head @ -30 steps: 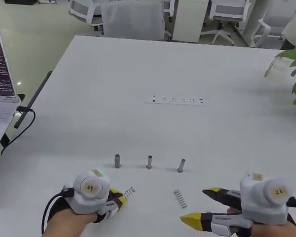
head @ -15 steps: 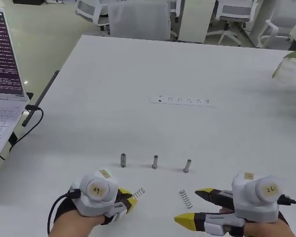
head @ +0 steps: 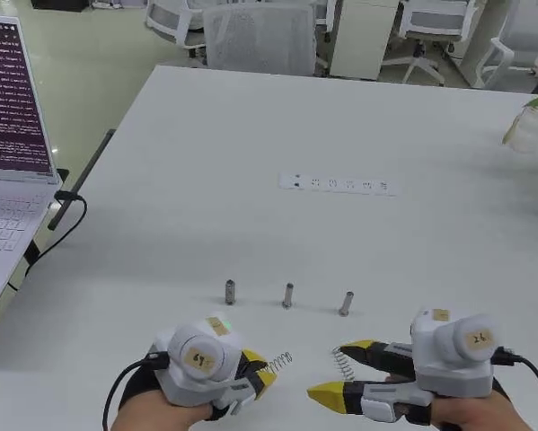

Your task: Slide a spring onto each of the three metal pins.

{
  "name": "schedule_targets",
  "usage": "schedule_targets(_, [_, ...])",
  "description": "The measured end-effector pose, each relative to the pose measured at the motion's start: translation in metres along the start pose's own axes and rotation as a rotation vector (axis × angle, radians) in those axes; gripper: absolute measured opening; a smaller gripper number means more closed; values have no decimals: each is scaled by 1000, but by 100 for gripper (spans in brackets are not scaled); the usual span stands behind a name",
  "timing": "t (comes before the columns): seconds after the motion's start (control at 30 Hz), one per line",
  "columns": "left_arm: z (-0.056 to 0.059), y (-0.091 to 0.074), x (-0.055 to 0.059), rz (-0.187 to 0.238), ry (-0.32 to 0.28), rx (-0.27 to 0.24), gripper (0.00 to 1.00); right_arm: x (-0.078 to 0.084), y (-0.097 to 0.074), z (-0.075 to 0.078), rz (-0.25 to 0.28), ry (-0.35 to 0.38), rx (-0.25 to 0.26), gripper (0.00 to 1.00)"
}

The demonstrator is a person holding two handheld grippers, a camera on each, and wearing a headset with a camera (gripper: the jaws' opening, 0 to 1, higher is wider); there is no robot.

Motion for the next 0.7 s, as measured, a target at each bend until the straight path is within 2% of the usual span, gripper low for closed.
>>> schedule_targets(0.33, [17,3,-18,33,53,41,2,-5,7,-3,16,15,-33,45])
schedule_targets(0.7, [28,2,-29,53,100,69,2,-10,11,-6,30,61,-75,31])
Point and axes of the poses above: the centre of the closed fingertips' face, and the gripper's own axes: y roughly forward along the fingers, z roughly to its right, x roughly out of its underside, the point moved 2 cm from there along -y, roughly backward along the fingers, and after that the axes turned 11 degrees about z, right-handed, at the moved point
